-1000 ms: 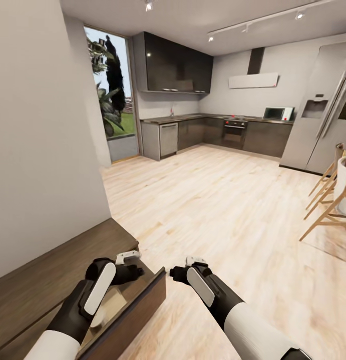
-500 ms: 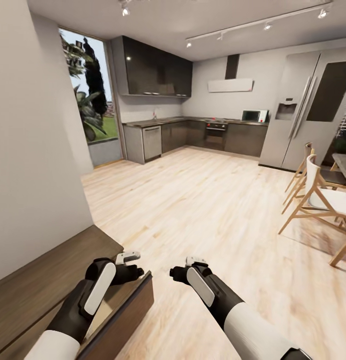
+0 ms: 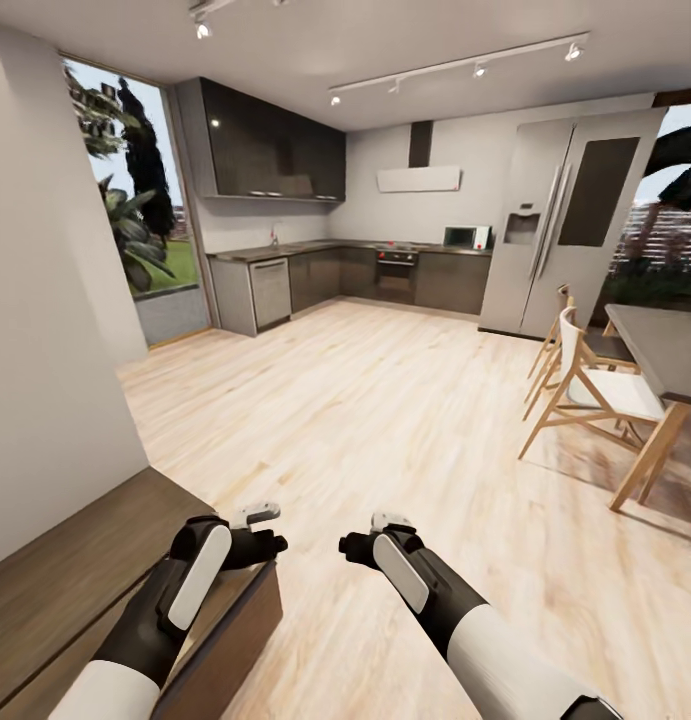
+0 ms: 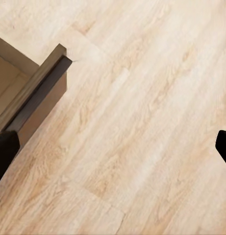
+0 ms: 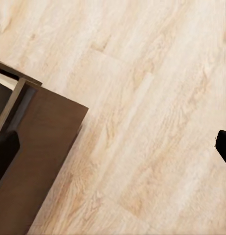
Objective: Place each of the two pumpkins and all three candles from the living room inside a cabinet in the living room (use any cabinet), then make sure every cabinet is closed, and position the cauldron so it is next to a table in the living room.
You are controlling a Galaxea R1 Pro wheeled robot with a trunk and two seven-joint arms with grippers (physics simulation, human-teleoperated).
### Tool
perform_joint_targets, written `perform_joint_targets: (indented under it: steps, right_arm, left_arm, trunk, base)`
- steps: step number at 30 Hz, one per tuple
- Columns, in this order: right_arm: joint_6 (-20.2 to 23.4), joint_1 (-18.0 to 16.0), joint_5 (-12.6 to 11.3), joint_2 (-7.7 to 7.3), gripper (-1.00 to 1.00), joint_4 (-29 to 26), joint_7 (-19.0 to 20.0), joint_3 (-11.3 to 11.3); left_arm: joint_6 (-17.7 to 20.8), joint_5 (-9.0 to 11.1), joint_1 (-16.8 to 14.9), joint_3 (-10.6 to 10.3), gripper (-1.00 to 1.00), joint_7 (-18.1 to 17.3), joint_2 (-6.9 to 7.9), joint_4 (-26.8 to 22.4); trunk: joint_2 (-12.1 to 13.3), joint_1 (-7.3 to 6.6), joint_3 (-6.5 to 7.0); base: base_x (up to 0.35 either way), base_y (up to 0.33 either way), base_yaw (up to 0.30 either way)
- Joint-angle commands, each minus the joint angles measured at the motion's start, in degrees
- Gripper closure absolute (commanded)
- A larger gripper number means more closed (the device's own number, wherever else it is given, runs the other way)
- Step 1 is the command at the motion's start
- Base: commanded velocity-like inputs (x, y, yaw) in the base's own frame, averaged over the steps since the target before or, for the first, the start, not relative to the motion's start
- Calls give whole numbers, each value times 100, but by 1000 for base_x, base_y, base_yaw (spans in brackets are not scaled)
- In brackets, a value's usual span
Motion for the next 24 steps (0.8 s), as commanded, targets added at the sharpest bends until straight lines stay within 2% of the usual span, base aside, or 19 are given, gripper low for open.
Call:
perform_joint_targets:
  steps: [1,11,15,24]
  right_arm:
    - [0,1,-4,0,-100,1,0,-3]
    - [0,-5,-30,0,-100,-4,0,-26]
    - [0,-4,-30,0,-100,-102,0,-42]
    - [8,-5,-34,0,-100,-186,141,-147]
  left_arm:
    - [0,1,0,0,-100,0,-2,0]
    - [-2,1,0,0,-100,0,-1,0]
    - [-2,1,0,0,-100,0,0,0]
    - [-2,-7,0,0,-100,1,-3,0]
  trunk:
    - [0,0,7]
    - [0,0,73]
    - [0,0,88]
    - [0,0,57]
  base:
    - [0,0,-224]
    - [0,0,-223]
    - [0,0,-118]
    - [0,0,-170]
